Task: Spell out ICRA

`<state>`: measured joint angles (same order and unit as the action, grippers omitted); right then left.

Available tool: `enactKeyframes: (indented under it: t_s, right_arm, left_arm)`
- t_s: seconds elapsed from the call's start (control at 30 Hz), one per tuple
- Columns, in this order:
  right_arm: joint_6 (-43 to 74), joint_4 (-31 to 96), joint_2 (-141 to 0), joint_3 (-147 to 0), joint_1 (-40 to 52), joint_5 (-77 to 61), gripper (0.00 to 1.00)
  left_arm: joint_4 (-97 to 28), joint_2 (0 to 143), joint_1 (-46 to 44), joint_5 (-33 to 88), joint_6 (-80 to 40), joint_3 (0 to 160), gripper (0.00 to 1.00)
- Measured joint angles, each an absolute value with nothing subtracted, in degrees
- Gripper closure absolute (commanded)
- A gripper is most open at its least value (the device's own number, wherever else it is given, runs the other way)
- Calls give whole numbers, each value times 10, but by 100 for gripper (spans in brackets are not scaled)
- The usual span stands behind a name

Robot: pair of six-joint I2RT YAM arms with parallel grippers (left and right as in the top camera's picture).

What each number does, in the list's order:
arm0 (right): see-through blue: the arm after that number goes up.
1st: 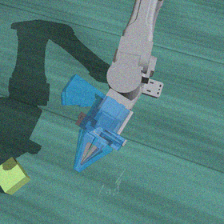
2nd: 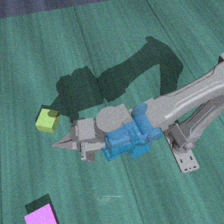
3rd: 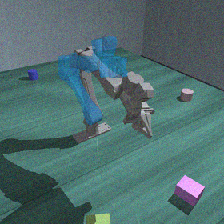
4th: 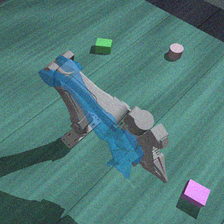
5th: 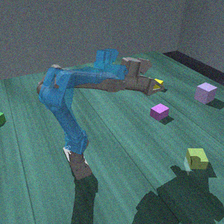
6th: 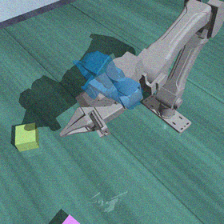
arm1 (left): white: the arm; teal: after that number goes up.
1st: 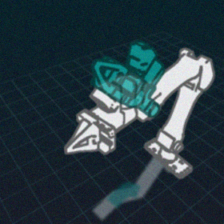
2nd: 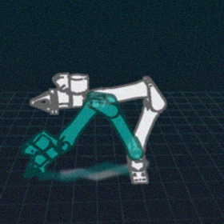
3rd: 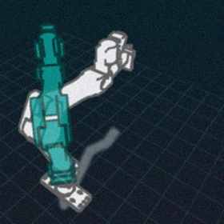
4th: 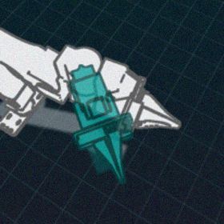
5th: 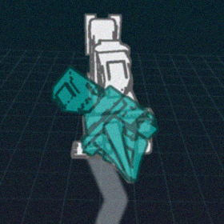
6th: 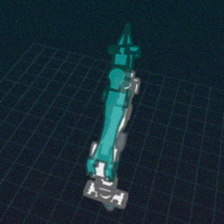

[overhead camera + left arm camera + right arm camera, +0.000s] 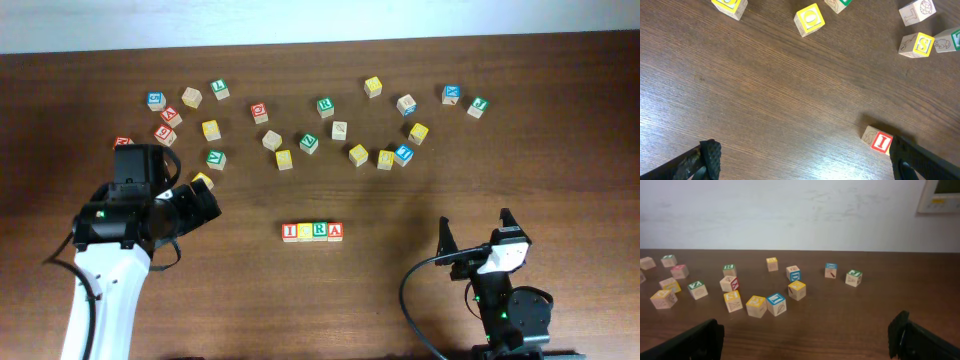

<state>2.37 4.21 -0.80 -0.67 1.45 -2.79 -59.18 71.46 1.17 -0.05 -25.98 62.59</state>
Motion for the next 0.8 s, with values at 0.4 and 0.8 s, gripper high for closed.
enactKeyframes:
  t_s: [0.4,0.8]
  right_arm:
    - [-2,43,-8,-7,15,-26,2]
    - [-2,42,-8,-7,15,-26,2]
  left_arm:
    - [-592,715,12,0,-260,626,1]
    - [-592,715,12,0,-260,626,1]
